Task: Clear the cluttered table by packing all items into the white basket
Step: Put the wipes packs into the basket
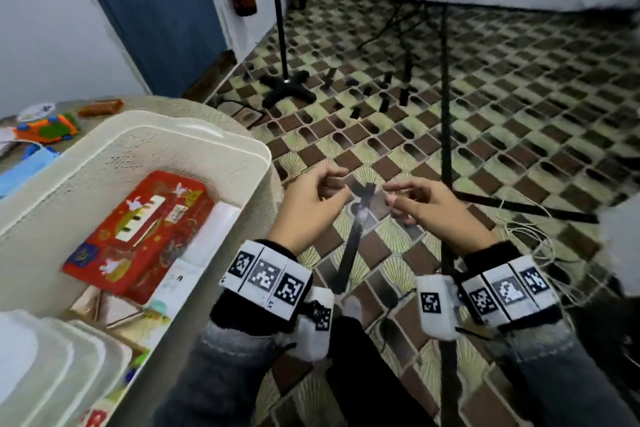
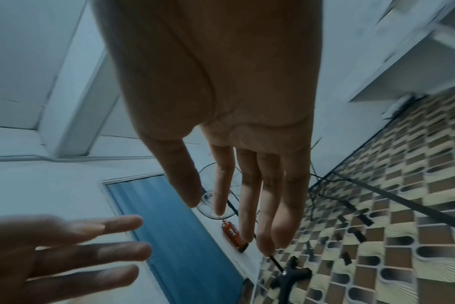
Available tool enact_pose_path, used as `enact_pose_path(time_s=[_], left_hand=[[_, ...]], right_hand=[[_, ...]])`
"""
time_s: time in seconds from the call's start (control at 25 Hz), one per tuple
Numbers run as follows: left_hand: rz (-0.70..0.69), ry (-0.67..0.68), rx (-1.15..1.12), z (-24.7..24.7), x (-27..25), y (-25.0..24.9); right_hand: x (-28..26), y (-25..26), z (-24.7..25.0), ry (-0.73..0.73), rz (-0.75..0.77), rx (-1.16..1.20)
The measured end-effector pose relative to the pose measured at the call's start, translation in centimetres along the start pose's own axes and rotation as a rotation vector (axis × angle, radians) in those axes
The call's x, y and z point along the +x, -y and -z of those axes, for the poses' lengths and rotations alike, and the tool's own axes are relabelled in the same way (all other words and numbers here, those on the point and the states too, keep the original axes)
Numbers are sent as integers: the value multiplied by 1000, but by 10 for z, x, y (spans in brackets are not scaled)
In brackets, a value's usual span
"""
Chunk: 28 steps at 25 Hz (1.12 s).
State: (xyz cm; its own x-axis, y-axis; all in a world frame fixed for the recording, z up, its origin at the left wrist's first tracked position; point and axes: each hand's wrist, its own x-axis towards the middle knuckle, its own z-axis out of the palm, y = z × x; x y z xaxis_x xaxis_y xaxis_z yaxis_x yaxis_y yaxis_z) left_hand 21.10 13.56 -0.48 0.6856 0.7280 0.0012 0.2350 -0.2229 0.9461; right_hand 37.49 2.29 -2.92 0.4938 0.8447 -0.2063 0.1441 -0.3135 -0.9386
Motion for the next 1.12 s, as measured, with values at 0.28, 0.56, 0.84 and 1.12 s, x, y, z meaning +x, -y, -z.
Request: enact_pose_path(time_s=[0.28,0.56,0.84,1.12], left_hand=[[171,99,16,-41,71,57],[293,-53,44,-62,192,72],[368,-268,92,-52,252,77],[462,-492,19,4,311,130]], right_hand=[[64,-49,40,12,-174,2],[207,-62,90,215,-241,-134],[320,-41,90,414,-180,-215],[431,-13,41,589,-103,-247]])
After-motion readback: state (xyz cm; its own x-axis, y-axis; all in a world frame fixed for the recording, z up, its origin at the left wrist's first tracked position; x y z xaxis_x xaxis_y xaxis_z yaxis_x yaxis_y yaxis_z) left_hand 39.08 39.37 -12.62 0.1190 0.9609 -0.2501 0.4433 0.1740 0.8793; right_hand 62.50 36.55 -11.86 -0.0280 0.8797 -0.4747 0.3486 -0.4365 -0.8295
